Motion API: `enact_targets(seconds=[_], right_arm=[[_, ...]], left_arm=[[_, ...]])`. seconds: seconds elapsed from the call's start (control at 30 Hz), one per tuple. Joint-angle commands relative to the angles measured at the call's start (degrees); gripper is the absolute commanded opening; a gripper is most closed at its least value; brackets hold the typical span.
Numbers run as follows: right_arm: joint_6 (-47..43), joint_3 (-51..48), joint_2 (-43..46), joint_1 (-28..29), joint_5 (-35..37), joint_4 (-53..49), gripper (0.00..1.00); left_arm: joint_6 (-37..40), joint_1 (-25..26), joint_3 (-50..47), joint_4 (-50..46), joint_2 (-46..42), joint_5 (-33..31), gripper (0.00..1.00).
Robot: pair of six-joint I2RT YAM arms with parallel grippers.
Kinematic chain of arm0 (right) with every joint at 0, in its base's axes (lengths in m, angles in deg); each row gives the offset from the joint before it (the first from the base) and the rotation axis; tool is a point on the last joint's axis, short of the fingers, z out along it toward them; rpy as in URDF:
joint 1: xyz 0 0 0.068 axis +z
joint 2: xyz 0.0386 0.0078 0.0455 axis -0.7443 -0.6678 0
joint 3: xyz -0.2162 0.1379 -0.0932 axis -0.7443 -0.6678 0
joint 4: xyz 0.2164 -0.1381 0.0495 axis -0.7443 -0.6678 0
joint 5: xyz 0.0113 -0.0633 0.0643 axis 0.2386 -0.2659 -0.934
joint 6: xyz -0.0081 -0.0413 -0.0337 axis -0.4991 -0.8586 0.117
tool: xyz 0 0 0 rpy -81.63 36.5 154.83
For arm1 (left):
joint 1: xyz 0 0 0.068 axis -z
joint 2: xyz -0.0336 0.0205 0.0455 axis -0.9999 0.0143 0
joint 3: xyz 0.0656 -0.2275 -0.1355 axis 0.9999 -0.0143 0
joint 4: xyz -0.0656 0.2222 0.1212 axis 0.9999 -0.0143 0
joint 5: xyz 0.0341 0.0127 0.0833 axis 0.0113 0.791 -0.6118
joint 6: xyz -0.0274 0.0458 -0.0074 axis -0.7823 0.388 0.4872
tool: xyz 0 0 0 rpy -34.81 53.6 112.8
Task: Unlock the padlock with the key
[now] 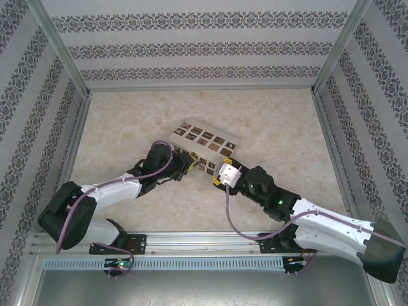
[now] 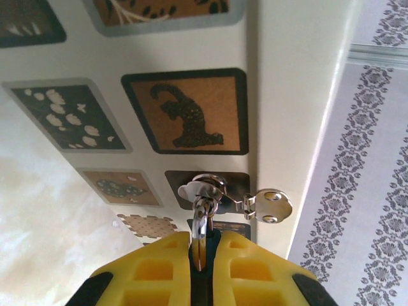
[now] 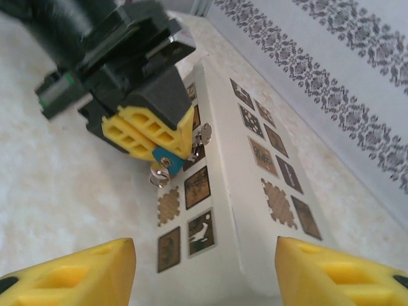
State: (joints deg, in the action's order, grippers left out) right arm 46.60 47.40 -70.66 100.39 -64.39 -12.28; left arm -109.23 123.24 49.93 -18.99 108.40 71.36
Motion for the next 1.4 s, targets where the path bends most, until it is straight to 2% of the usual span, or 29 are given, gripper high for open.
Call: enact_targets(seconds=[0.0, 0.13, 0.4, 0.63, 1.0, 1.37], right_arm=[[-12.04, 3.03, -2.38, 0.49, -1.23, -2.92, 0.61], [-12.55, 5.79, -6.93, 0.60, -4.21, -2.92, 0.59], [-13.39, 9.45, -13.84, 0.69, -6.50, -1.01, 0.48], [-14.74, 11.10, -17.08, 0.86, -7.81, -1.24, 0.43], [-17.88, 14.69, -23.68, 1.34, -8.35, -1.14, 0.33], [-19.09, 16.07, -27.01, 1.40, -7.15, -0.75, 0.28]], left_arm=[[-5.39, 1.09, 3.70, -10.41, -3.14, -1.78, 0.00], [-8.40, 1.37, 4.67, -14.46, -4.34, -2.74, 0.00], [-11.21, 1.84, 3.54, -12.73, -4.38, -3.72, 0.00], [-11.52, 2.19, 3.53, -13.21, -4.48, -4.35, 0.00], [-11.52, 2.43, 3.45, -13.95, -4.65, -4.60, 0.00], [-11.47, 2.58, 3.27, -12.92, -3.97, -4.43, 0.00]])
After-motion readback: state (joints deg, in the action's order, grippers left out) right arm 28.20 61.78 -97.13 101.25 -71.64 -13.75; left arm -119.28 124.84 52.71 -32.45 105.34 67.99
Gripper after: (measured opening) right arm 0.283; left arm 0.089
